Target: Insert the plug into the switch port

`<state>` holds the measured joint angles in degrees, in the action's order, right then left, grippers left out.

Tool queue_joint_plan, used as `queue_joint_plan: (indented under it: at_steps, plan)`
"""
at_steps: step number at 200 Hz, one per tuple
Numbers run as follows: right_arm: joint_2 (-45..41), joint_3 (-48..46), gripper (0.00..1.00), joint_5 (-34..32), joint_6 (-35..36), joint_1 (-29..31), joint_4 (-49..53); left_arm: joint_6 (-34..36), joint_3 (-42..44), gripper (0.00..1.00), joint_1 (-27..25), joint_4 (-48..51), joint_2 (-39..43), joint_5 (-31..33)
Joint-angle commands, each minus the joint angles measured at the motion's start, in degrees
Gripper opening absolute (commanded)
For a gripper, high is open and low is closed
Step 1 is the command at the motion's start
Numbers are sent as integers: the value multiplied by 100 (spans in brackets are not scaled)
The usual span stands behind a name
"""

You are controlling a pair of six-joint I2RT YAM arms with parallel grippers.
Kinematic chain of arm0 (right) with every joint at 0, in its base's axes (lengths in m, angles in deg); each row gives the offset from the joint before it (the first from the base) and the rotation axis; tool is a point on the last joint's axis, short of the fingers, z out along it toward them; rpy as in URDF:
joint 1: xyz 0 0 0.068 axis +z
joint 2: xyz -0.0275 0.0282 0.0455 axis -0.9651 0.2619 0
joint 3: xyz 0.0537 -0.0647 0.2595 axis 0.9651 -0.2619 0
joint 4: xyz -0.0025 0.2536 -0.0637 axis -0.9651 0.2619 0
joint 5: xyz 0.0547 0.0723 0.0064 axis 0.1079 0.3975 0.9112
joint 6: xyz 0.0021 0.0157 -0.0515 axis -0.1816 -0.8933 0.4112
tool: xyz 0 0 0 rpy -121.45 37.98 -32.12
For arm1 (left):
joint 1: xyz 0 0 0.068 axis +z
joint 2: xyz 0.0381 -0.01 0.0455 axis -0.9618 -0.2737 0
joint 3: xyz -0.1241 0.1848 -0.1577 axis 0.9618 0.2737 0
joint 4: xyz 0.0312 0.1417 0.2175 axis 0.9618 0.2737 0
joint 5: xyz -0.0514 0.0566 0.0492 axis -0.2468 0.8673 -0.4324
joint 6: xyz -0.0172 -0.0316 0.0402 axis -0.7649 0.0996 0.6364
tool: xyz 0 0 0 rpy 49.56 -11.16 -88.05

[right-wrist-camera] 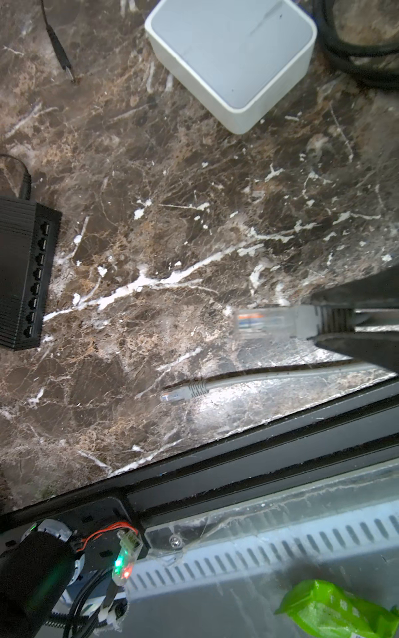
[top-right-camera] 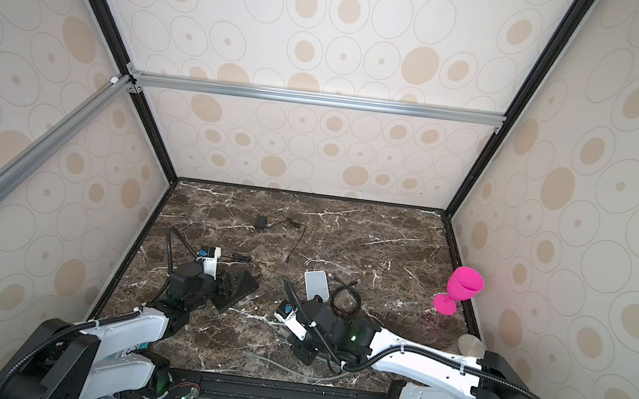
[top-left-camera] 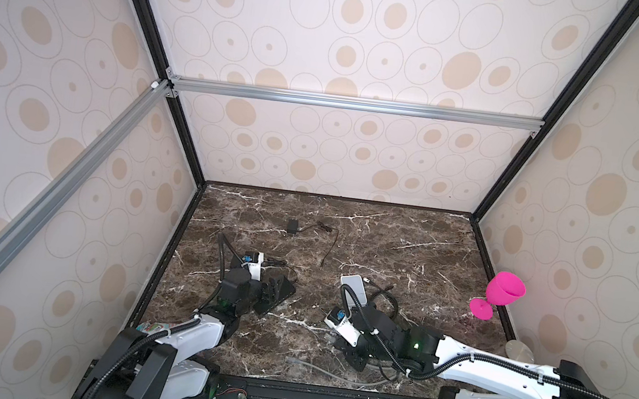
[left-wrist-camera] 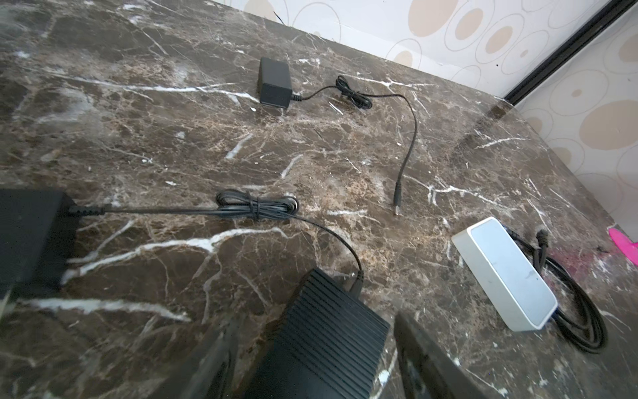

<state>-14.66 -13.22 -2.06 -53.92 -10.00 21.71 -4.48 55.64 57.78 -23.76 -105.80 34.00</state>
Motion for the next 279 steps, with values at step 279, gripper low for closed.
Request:
queue_joint_plan:
  at_steps: [279]
  plan:
    - [2269,118,0,-662,1586,-547,-2186,-12,-284,67,413,-969,-1076,-1038]
